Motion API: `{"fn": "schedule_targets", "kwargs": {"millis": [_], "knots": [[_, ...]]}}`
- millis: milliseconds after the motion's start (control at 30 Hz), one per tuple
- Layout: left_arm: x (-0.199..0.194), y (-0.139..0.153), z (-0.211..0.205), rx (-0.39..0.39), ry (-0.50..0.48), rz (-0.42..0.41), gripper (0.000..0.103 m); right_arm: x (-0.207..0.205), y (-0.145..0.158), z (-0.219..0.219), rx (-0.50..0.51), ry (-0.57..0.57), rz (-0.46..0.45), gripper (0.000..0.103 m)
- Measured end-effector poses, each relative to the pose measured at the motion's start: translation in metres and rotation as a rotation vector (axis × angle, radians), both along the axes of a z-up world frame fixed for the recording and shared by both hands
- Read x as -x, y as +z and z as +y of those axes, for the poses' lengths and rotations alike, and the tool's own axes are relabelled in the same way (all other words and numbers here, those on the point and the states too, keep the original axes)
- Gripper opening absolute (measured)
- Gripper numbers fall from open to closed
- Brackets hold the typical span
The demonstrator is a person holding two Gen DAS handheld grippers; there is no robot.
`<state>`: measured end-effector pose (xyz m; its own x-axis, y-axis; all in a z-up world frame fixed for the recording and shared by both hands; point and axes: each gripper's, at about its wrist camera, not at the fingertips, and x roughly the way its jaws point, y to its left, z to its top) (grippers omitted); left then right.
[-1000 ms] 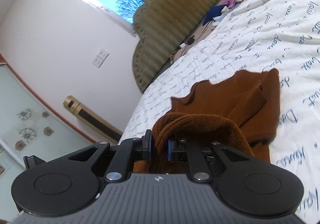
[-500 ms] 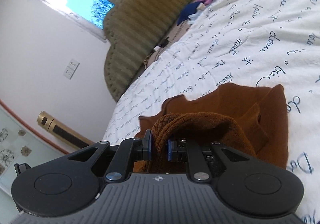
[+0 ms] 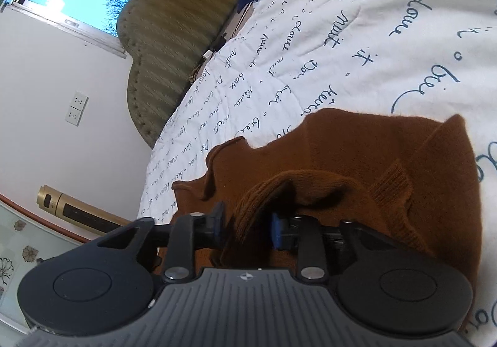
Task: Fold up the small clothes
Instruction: 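Lift the hem with both grippers and fold it toward the collar, then lay the hem on the sweater and open both grippers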
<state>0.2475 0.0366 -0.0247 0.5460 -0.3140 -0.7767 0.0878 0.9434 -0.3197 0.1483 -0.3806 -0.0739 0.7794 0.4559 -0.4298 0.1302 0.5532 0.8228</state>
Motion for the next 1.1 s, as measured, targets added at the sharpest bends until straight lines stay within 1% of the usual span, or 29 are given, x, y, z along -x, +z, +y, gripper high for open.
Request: {"fn": "schedule_targets", "kwargs": {"millis": [67,133,200,333,400,433,500,533,567,600,667,700,767,867,967,1067,1100], "knots": [[-0.006,-0.003,0.006,0.045,0.010,0.033,0.007,-0.001,0.002,-0.001,-0.005,-0.001,-0.009,0.047],[-0.011,-0.005,0.014,0.104,0.027,0.062,0.007,-0.004,0.005,-0.002,-0.005,-0.008,-0.017,0.056],[-0.015,-0.008,0.023,0.160,0.040,0.090,0.008,-0.006,0.006,-0.003,-0.009,-0.019,-0.023,0.059],[-0.020,-0.014,0.041,0.275,0.081,0.142,0.008,-0.008,0.005,-0.006,-0.016,-0.044,-0.034,0.061],[-0.021,-0.014,0.049,0.310,0.110,0.145,0.008,-0.008,0.005,-0.011,-0.027,-0.064,-0.038,0.062],[-0.020,-0.012,0.051,0.313,0.125,0.136,0.008,-0.007,0.004,-0.012,-0.033,-0.072,-0.040,0.062],[-0.017,-0.007,0.055,0.284,0.166,0.104,0.009,-0.006,0.005,-0.015,-0.026,-0.096,-0.042,0.062],[-0.016,-0.004,0.057,0.268,0.186,0.081,0.011,-0.005,0.006,-0.015,-0.012,-0.111,-0.044,0.062],[-0.014,0.000,0.059,0.246,0.213,0.055,0.019,-0.003,0.008,-0.015,0.008,-0.126,-0.047,0.063],[-0.013,0.003,0.061,0.221,0.242,0.031,0.027,-0.002,0.009,-0.015,0.028,-0.137,-0.052,0.067],[-0.008,0.011,0.067,0.171,0.308,-0.023,0.074,0.001,0.012,-0.013,0.050,-0.145,-0.064,0.068],[-0.004,0.016,0.069,0.150,0.335,-0.060,0.079,0.001,0.013,-0.012,0.055,-0.144,-0.068,0.068],[0.003,0.025,0.068,0.097,0.336,-0.118,0.080,0.002,0.015,-0.008,0.071,-0.127,-0.076,0.070],[0.009,0.035,0.058,0.010,0.281,-0.164,0.080,-0.002,0.018,0.003,0.117,-0.082,-0.078,0.073],[0.015,0.038,0.045,-0.063,0.229,-0.186,0.080,-0.006,0.019,0.012,0.154,-0.064,-0.062,0.077],[0.021,0.033,0.033,-0.140,0.178,-0.191,0.080,-0.009,0.017,0.020,0.186,-0.046,-0.035,0.079],[0.024,0.031,0.029,-0.164,0.156,-0.195,0.080,-0.009,0.017,0.023,0.210,-0.040,-0.028,0.082]]}}
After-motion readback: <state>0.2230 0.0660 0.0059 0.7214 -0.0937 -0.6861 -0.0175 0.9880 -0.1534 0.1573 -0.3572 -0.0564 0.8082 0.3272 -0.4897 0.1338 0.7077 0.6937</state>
